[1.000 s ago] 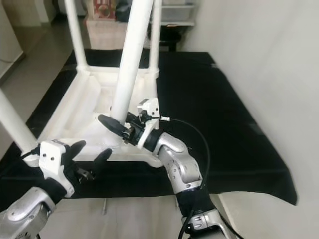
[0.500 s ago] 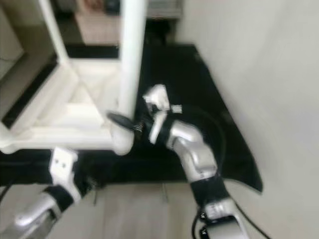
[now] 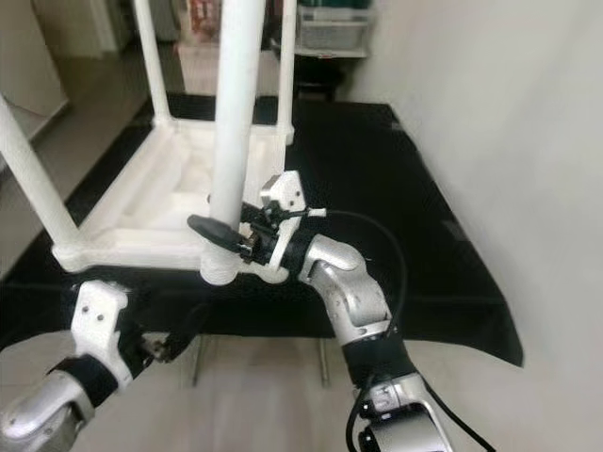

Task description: Building children table

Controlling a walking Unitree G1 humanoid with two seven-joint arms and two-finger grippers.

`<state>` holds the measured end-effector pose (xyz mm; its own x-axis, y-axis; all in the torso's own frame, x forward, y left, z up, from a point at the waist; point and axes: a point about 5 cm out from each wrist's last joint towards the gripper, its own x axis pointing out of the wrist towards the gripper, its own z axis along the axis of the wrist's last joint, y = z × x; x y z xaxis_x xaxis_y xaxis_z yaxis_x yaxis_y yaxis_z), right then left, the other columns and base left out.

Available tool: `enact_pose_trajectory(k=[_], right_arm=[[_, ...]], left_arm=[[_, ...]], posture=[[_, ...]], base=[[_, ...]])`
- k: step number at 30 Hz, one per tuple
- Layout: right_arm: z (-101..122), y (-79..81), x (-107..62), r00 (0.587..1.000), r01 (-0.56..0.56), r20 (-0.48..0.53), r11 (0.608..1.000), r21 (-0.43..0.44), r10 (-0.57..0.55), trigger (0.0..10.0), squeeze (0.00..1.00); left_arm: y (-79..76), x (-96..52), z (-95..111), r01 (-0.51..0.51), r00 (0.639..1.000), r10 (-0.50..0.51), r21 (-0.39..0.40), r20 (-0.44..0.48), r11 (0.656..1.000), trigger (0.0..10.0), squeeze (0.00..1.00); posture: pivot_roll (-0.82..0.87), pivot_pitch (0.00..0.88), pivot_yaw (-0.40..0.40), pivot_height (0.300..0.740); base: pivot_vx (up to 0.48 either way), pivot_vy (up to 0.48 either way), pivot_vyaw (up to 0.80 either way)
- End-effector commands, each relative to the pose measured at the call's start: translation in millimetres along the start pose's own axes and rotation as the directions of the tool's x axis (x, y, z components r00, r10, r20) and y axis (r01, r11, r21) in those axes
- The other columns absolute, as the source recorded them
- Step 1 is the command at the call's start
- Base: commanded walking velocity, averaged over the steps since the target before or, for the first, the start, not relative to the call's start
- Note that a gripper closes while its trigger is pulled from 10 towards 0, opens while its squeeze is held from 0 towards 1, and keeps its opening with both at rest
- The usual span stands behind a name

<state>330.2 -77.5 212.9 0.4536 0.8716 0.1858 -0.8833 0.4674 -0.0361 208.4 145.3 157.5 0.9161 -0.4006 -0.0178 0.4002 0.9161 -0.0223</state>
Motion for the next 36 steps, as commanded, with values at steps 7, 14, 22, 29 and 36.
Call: enact_pose_trajectory(k=[7, 14, 22, 29, 36], right_arm=[[-2.2, -12.4, 0.6, 0.992, 0.122, -0.028, 0.992, -0.045, -0.123, 10.0, 0.00], [4.0, -9.7, 7.3, 1.000, 0.024, -0.017, 0.997, -0.079, -0.025, 10.0, 0.00], [10.1, -26.4, 15.3, 0.998, -0.058, -0.044, 0.984, -0.167, 0.052, 10.0, 0.00], [27.3, -34.1, 18.2, 0.990, -0.129, 0.055, 0.991, -0.040, 0.131, 10.0, 0.00], [50.1, -31.8, 11.7, 0.922, -0.370, 0.120, 0.929, -0.009, 0.368, 10.0, 0.00]], left_arm=[[13.6, 0.0, -3.2, -0.113, 0.993, 0.115, 0.078, -0.015, 0.991, 10.0, 0.00], [4.9, -2.6, -5.6, -0.042, 0.998, 0.045, 0.072, -0.043, 0.997, 10.0, 0.00], [-19.1, -25.3, -7.9, 0.105, 0.989, -0.100, 0.045, -0.107, 0.993, 10.0, 0.00], [-18.6, -37.9, -5.2, 0.064, 0.992, -0.052, 0.105, -0.111, 0.992, 10.0, 0.00], [-25.9, -53.3, 1.9, 0.049, 0.997, -0.047, 0.046, -0.058, 0.998, 10.0, 0.00]], posture=[[-0.03, 0.073, -0.014, 0.740], [-0.02, 0.087, -0.015, 0.740], [0.02, 0.222, -0.008, 0.740], [0.05, 0.286, 0.009, 0.740], [0.07, 0.334, 0.023, 0.740]], base=[[0.000, 0.000, 0.00], [0.000, 0.000, 0.00], [0.000, 0.000, 0.00], [0.000, 0.000, 0.00], [0.000, 0.000, 0.00]])
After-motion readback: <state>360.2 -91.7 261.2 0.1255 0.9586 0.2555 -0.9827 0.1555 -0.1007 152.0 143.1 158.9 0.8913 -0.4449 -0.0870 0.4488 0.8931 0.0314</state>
